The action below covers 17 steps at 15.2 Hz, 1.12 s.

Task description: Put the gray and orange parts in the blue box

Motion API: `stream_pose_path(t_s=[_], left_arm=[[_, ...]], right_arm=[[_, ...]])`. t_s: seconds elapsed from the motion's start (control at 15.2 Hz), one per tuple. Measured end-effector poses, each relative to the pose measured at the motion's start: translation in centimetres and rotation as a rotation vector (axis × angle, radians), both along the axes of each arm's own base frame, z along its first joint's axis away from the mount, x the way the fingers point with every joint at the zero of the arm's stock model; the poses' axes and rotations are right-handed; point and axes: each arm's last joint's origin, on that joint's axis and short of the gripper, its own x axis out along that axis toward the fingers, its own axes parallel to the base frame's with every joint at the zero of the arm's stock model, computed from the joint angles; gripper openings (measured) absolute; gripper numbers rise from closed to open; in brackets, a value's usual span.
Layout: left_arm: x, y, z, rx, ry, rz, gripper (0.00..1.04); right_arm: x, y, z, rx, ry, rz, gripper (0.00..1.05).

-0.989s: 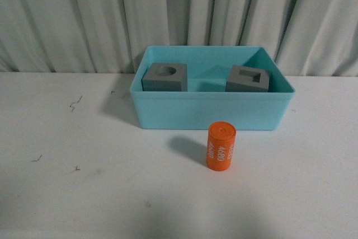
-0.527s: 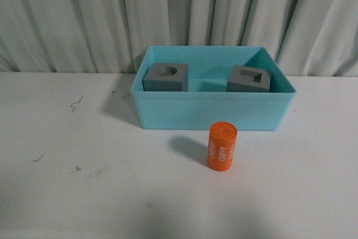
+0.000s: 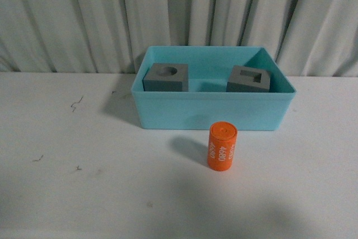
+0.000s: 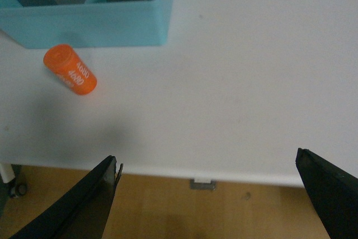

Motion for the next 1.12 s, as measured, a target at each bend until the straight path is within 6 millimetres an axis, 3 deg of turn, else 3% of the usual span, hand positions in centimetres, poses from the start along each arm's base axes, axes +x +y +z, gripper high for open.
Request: stream_pose_path(t_s=[0.07, 0.13, 0.4, 0.59, 0.66, 1.12], left_arm=[[0.0, 0.0, 0.0, 0.000, 0.000, 0.000, 0.97], [0.0, 0.0, 0.0, 0.000, 0.000, 0.000, 0.98], [0.0, 0.0, 0.0, 0.000, 0.000, 0.000, 0.98], [0.0, 0.0, 0.0, 0.000, 0.000, 0.000, 0.98], [0.0, 0.0, 0.0, 0.000, 0.000, 0.000, 0.98], [0.0, 0.0, 0.0, 0.000, 0.000, 0.000, 0.98]], right_arm=[[1.4, -0.7, 0.5, -0.018, 0.006, 0.048, 0.98], [6.7, -0.9, 0.2, -0.060, 0.076, 0.331, 0.98], [12.4, 2.9, -0.7, -0.117, 0.093, 0.623, 0.98], [15.0, 6.4, -2.3, -0.151, 0.107, 0.734, 0.98], [16.8, 8.4, -3.2, -0.190, 0.092, 0.759, 0.98], [19.9, 13.0, -6.7, -0.206, 0.126, 0.777, 0.98]])
